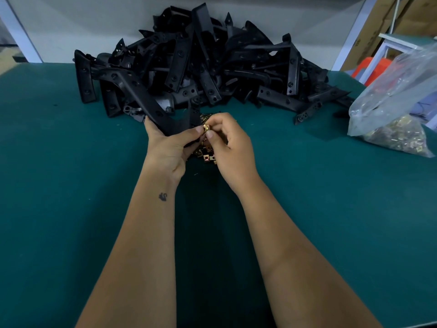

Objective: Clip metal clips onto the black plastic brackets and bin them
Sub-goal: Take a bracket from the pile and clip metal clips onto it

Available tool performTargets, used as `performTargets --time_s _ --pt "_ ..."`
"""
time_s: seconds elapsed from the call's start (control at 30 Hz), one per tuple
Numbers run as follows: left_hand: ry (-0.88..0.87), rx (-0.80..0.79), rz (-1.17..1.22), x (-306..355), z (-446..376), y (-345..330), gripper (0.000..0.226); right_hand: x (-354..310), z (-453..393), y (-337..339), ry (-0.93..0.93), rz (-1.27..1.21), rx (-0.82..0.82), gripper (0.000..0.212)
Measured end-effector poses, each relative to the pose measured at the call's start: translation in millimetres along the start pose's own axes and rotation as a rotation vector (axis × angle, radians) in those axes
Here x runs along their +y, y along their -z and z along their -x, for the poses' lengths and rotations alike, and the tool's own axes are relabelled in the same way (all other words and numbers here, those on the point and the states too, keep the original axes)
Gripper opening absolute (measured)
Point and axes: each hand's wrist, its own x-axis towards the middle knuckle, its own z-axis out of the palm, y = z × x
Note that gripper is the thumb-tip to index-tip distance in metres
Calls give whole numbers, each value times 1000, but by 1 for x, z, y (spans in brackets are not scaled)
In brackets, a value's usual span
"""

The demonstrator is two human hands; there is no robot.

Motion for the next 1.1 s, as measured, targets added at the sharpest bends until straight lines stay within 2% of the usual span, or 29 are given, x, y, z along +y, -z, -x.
performTargets --time_s 0.37,0.53,0.7,0.83,1.0,1.1 --pt "17 3 40 -2 1 -5 64 -7 2 -3 -3 -37 73 15" --pt "-12 11 -10 -1 2 -1 77 -10 0 0 -110 -138 103 16" --pt "-29 -47 -116 -3 4 -3 87 -9 -3 5 -245 -161 80 20" --pt "-45 -83 -166 -4 6 -5 81 -10 -6 7 -339 -252 91 19" --pt "-44 -54 -152 -5 7 -11 85 -11 -5 1 -375 -280 213 21" --pt "-50 -41 -170 -4 8 -11 87 -11 -6 0 -417 -307 222 23"
